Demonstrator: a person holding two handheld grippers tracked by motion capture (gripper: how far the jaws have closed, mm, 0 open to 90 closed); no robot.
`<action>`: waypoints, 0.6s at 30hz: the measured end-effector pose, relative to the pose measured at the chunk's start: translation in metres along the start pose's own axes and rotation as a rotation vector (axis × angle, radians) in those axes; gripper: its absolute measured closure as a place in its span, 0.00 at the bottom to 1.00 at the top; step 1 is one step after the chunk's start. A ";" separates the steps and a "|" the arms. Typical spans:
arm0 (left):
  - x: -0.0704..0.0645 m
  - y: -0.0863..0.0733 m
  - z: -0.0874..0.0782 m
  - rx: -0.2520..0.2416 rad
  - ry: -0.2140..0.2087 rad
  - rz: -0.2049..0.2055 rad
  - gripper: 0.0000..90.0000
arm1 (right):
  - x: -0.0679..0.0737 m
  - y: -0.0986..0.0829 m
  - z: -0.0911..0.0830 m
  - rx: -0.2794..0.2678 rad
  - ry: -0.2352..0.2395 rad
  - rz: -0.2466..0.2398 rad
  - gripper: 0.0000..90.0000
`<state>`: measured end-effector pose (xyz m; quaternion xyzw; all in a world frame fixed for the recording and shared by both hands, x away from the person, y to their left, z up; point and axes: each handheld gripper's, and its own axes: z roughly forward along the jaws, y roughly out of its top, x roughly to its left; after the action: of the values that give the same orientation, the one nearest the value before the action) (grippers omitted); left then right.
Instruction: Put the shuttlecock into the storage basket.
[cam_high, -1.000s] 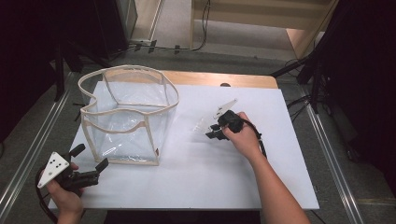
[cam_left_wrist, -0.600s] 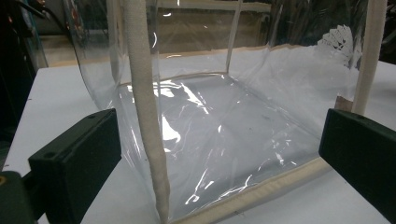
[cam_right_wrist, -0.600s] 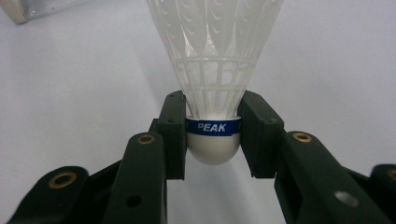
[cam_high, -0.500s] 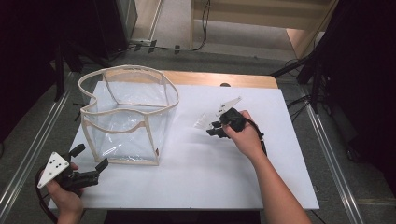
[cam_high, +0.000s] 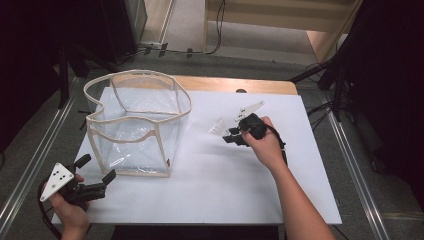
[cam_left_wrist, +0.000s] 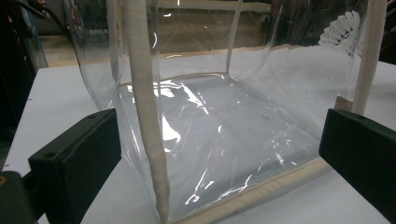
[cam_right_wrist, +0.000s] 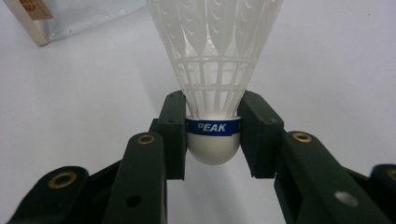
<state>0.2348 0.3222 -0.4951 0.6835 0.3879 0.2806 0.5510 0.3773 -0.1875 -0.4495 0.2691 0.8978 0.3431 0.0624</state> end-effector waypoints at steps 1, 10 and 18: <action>0.000 0.000 0.000 -0.001 0.000 0.001 0.00 | 0.000 0.000 -0.002 -0.006 -0.002 0.003 0.69; 0.000 0.000 0.000 0.000 0.000 0.004 0.00 | 0.003 0.005 -0.011 -0.028 -0.011 -0.003 0.69; 0.000 0.000 0.000 0.000 -0.001 0.002 0.00 | 0.006 0.012 -0.022 -0.051 -0.025 -0.009 0.70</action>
<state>0.2347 0.3220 -0.4951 0.6839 0.3870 0.2807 0.5511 0.3713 -0.1895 -0.4246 0.2678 0.8891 0.3622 0.0819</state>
